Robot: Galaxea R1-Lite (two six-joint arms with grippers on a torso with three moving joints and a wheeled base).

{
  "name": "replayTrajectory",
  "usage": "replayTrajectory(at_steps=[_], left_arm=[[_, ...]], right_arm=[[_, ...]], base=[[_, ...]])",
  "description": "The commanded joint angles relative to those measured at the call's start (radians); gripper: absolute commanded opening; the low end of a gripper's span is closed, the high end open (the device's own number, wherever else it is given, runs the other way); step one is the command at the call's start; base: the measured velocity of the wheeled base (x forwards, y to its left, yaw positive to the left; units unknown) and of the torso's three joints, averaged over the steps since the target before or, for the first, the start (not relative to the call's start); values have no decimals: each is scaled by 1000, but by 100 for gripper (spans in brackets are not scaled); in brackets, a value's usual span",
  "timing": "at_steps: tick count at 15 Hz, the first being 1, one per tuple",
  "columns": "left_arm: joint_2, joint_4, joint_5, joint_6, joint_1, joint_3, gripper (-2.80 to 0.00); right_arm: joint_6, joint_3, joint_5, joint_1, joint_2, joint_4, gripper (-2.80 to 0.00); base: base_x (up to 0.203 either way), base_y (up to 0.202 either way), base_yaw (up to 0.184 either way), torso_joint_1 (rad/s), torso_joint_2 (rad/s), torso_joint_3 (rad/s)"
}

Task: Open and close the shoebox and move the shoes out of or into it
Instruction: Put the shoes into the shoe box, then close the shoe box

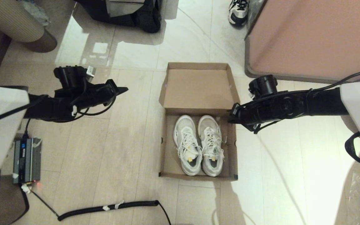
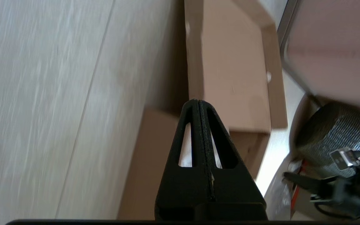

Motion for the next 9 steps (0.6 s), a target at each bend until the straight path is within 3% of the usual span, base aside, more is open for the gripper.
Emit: replayTrajectory(at_steps=[1, 5, 9], left_arm=[[170, -12, -22, -14, -5, -125, -280], [278, -160, -56, -21, -53, -146, -280], [310, -193, -30, -19, -76, -146, -280]], right_arm=[[40, -116, 28, -73, 86, -1, -280], [51, -177, 76, -170, 131, -103, -280], [46, -178, 80, -249, 118, -126, -280]], base=[[0, 0, 0, 0, 0, 0], [0, 0, 0, 0, 0, 0], [0, 0, 0, 0, 0, 0]])
